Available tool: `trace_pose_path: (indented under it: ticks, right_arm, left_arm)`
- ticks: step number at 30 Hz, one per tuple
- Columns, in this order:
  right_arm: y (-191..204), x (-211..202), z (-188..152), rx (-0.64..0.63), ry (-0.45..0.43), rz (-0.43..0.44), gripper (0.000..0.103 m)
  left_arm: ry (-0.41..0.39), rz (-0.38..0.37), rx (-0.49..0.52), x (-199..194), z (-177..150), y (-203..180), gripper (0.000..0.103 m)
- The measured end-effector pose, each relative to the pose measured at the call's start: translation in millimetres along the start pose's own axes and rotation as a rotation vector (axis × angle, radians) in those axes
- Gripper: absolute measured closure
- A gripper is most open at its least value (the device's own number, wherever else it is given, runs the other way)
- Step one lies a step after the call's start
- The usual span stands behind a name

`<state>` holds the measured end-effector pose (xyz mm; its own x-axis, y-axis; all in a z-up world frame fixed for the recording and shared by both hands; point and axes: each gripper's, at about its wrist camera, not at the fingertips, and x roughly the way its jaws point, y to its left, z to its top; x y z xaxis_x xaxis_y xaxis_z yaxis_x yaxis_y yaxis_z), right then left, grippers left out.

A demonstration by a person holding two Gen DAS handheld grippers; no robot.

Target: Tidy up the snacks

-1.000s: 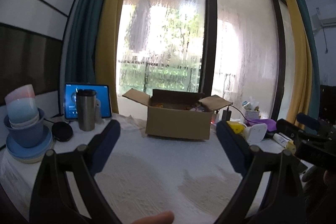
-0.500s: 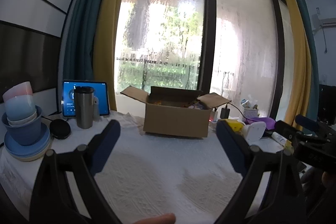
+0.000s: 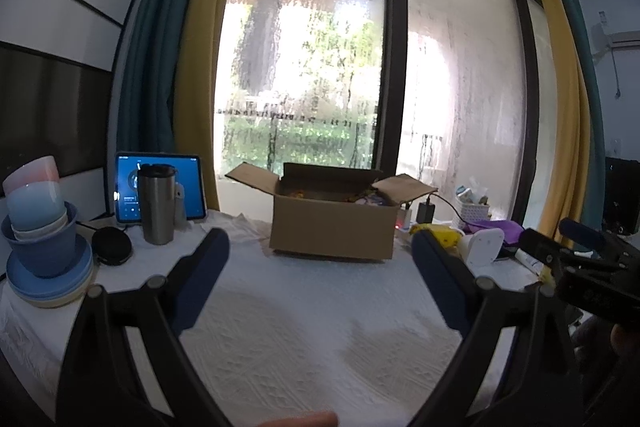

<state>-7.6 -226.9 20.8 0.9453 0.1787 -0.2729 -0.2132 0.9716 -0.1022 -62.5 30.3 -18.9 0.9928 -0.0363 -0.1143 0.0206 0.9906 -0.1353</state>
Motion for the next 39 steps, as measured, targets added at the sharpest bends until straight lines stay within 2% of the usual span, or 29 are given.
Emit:
trace_pose_path:
  ticks: [39]
  right_arm:
    - [-6.1, 6.9, -7.8, 0.012, 0.033, 0.008, 0.011]
  left_arm:
    - [0.005, 0.001, 0.012, 3.2, -6.4, -0.9, 0.009]
